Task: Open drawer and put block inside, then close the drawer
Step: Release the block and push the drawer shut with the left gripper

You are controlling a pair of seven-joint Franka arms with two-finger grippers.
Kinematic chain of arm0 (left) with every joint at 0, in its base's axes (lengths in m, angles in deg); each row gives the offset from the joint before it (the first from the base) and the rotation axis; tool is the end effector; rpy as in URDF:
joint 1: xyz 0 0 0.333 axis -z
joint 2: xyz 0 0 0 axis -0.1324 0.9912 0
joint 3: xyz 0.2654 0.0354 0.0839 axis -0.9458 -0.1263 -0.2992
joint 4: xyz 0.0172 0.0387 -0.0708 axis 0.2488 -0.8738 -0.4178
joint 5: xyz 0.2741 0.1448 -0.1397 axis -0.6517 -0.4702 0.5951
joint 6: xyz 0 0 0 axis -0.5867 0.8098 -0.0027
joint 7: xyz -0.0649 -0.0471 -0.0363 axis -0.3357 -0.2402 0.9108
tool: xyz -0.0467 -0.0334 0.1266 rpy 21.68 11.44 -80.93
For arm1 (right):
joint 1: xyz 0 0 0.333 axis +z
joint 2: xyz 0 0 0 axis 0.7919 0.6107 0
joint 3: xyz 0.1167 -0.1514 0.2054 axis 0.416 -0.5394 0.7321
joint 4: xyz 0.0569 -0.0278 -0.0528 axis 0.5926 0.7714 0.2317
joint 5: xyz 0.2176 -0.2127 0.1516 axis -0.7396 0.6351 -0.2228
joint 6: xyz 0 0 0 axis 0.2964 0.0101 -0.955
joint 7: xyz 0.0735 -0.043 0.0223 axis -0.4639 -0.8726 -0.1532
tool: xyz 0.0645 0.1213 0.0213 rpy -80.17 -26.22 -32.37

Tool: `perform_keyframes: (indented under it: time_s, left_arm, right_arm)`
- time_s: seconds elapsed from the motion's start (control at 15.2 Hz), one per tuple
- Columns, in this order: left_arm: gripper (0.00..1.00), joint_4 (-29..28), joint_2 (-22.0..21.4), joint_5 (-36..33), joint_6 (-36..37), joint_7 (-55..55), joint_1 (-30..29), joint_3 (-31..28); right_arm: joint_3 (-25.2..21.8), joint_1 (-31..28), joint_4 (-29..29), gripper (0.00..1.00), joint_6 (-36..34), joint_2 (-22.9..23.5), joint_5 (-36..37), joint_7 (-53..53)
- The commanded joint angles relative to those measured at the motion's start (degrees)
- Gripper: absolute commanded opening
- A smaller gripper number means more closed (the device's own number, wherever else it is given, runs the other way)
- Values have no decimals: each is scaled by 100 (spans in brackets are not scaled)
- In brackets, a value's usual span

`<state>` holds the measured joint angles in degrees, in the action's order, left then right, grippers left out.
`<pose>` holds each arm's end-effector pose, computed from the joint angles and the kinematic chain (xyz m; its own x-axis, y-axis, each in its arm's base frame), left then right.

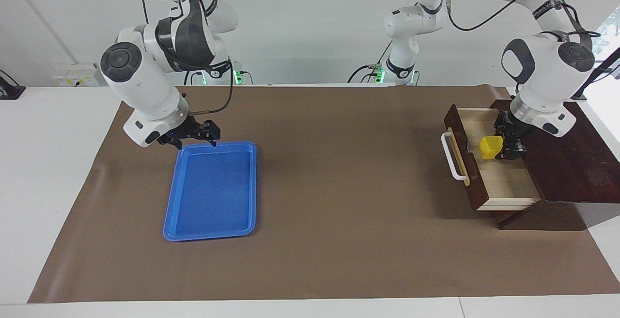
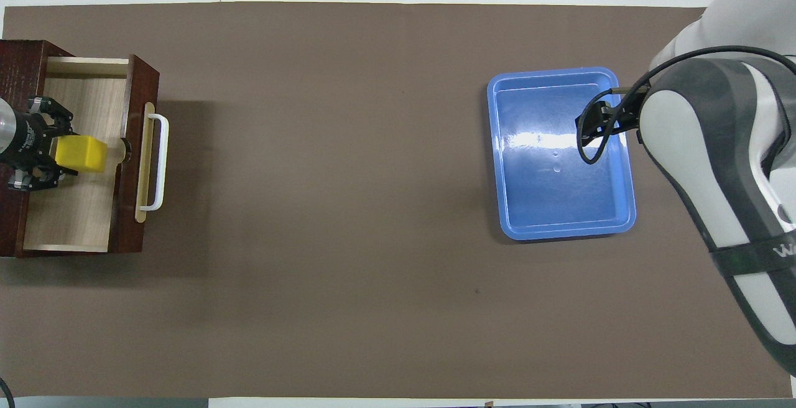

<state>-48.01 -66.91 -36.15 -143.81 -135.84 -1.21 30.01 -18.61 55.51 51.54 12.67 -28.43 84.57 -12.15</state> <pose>0.5327 0.0524 0.4088 0.2106 0.9752 0.0684 0.9775 -0.2108 -0.0036 0.5525 0.0493 0.4474 0.9850 0.0655 -0.1595 0.0565 -0.9966 -0.0600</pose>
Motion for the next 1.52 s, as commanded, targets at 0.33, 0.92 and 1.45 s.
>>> perform_keyframes:
  time_s: [0.33,0.92,1.45]
  left_arm:
    - [100,-585,-296,-56,-465,83,56,27]
    - [100,649,128,-65,881,-1569,1392,27]
    - [100,-329,-252,-170,-130,-929,874,9]
  right_arm:
    - [75,-245,-19,100,-986,-930,537,295]
    - [102,-553,922,100,-397,-1512,616,382]
    - [102,-676,606,100,-881,-1442,528,382]
